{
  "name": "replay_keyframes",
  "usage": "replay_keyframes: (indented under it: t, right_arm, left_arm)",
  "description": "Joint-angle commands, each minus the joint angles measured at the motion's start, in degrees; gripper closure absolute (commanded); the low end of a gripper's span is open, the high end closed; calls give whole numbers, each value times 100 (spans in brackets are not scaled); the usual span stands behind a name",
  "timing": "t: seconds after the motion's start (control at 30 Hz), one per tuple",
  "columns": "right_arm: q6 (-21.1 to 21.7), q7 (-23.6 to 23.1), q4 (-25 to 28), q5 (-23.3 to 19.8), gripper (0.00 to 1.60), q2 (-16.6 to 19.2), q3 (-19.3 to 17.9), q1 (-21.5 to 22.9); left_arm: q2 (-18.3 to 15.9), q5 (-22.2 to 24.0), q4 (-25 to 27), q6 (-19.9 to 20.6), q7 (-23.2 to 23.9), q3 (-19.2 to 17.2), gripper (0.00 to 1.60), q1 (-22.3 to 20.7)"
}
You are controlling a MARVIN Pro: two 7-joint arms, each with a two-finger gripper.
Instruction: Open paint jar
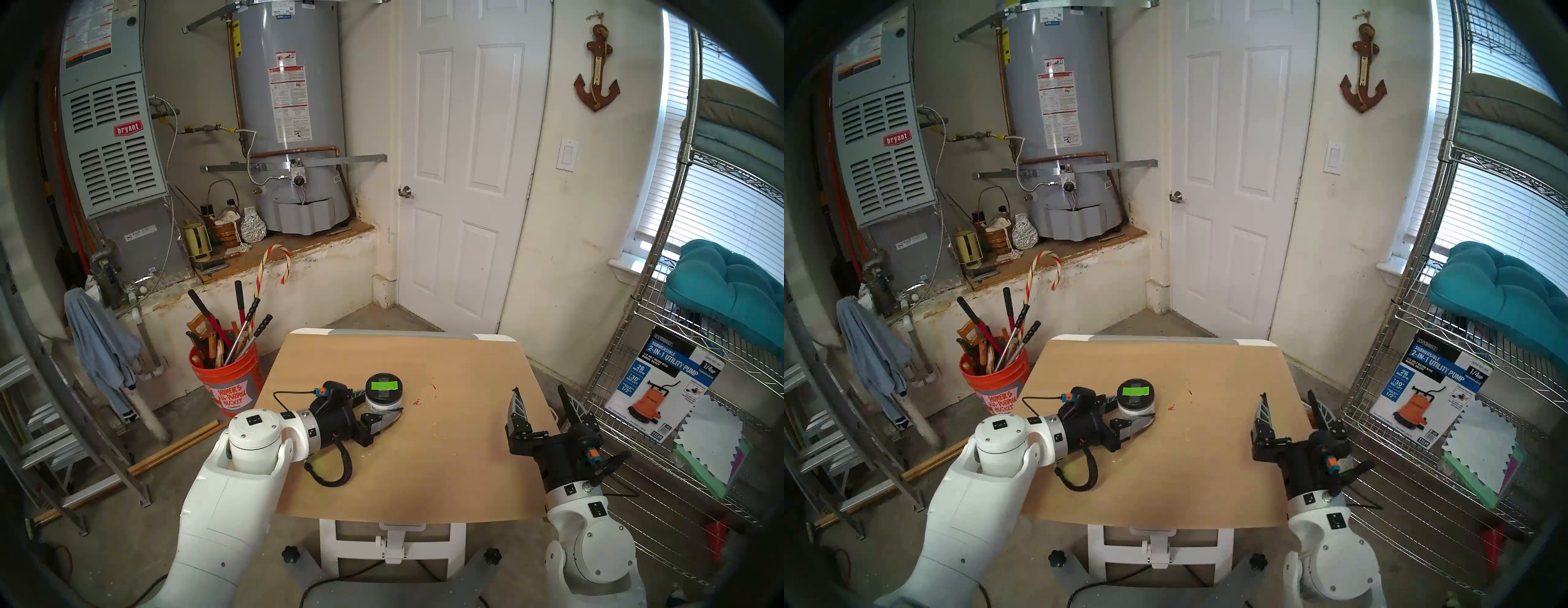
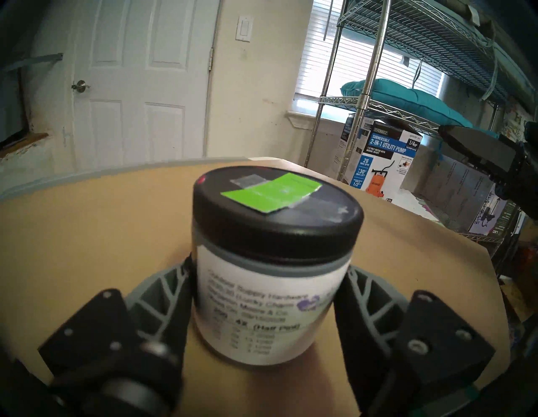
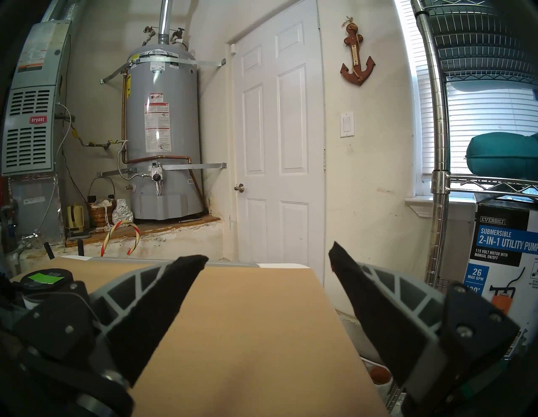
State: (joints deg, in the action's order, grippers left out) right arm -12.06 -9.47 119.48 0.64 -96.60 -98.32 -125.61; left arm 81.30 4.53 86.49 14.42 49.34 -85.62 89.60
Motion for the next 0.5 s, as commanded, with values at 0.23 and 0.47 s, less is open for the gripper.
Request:
replay_keyframes:
  t: [0.23,0.47]
  right_arm:
    - [-29,-8,135,8,0,9,7,13]
    - [-27,-8,140,9,0,9,8,10]
  left_arm:
    - [89,9,-644,-381,558,452,160,-934]
    - [25,53,-648,-482,697,445,160,-890]
